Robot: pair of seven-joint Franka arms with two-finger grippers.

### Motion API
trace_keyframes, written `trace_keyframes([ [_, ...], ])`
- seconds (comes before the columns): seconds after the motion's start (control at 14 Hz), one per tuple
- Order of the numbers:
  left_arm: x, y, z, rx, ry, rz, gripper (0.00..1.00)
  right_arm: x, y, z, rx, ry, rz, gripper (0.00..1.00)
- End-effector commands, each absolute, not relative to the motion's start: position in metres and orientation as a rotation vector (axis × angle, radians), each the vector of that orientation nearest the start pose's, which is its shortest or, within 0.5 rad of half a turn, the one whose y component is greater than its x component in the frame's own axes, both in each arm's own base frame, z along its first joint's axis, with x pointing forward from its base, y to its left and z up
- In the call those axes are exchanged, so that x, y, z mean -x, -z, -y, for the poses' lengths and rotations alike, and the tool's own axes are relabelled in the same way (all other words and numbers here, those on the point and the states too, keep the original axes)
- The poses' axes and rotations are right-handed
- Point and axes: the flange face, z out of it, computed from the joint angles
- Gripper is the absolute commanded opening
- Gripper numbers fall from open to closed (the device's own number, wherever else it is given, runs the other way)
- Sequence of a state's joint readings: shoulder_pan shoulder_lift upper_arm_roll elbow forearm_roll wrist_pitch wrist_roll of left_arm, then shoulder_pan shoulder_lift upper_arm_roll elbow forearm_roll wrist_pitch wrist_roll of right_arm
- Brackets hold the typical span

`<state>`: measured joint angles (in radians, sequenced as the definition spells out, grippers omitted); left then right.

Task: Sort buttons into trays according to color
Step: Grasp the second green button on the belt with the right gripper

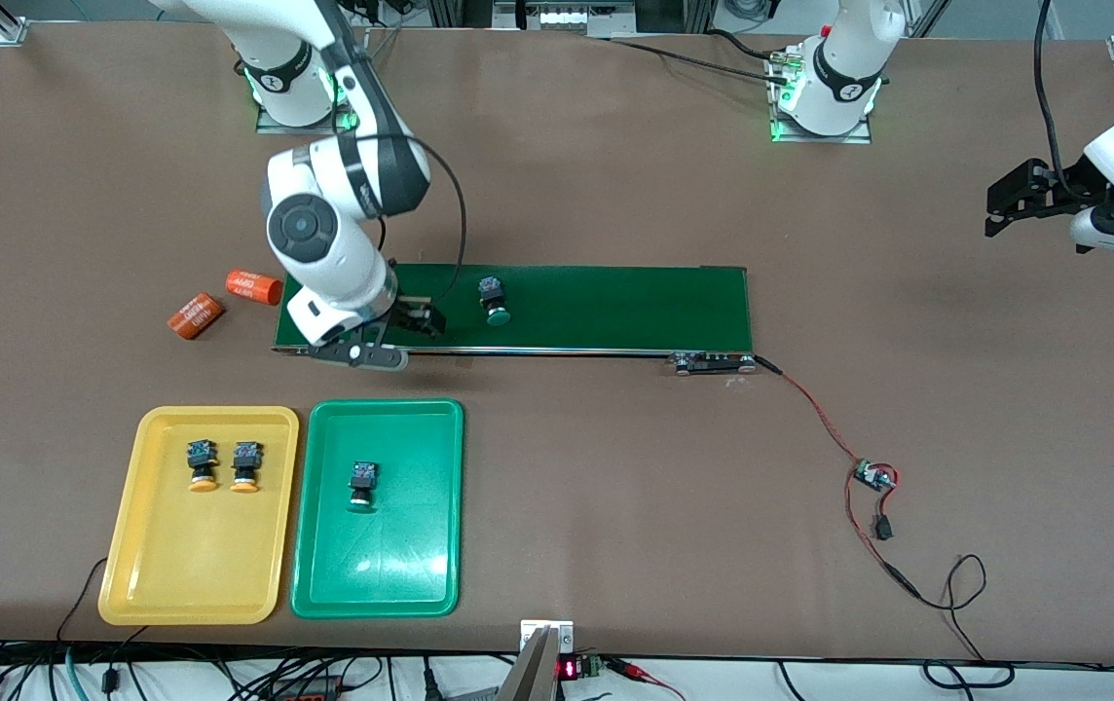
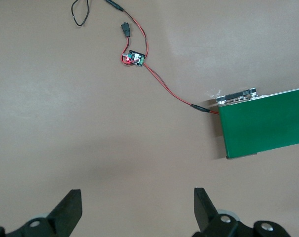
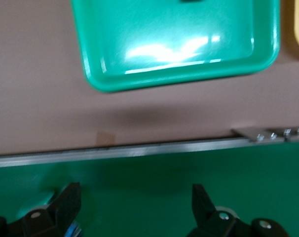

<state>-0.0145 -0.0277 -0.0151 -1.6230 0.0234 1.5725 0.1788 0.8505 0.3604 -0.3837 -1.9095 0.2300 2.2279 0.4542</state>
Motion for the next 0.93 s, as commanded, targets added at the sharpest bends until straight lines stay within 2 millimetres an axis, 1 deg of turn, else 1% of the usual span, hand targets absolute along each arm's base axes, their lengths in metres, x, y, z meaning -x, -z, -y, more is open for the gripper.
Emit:
trace_keyframes([
  [0.0,-0.547,-0.621,0.015,3.096,-0.044,-0.314,1.00,-0.515,-0.335,-0.319,3.079,-0.040,-0.205,1.00],
  [0.07,-0.547,-0.621,0.016,3.096,-0.044,-0.317,1.00,-0.508,-0.332,-0.331,3.092,-0.036,-0.194,1.00],
  [0.14,-0.547,-0.621,0.015,3.096,-0.044,-0.314,1.00,-0.504,-0.330,-0.338,3.105,-0.028,-0.194,1.00],
  [0.36,-0.547,-0.621,0.015,3.096,-0.044,-0.314,1.00,-0.495,-0.322,-0.349,3.121,-0.044,-0.181,1.00],
  [0.57,-0.547,-0.621,0.015,3.096,-0.044,-0.314,1.00,-0.485,-0.302,-0.362,3.153,-0.069,-0.141,1.00],
  [0.71,-0.547,-0.621,0.015,3.096,-0.044,-0.314,1.00,-0.475,-0.286,-0.376,3.183,-0.080,-0.089,1.00],
  [0.86,-0.547,-0.621,0.016,3.096,-0.044,-0.317,1.00,-0.474,-0.278,-0.377,3.195,-0.085,-0.083,1.00],
])
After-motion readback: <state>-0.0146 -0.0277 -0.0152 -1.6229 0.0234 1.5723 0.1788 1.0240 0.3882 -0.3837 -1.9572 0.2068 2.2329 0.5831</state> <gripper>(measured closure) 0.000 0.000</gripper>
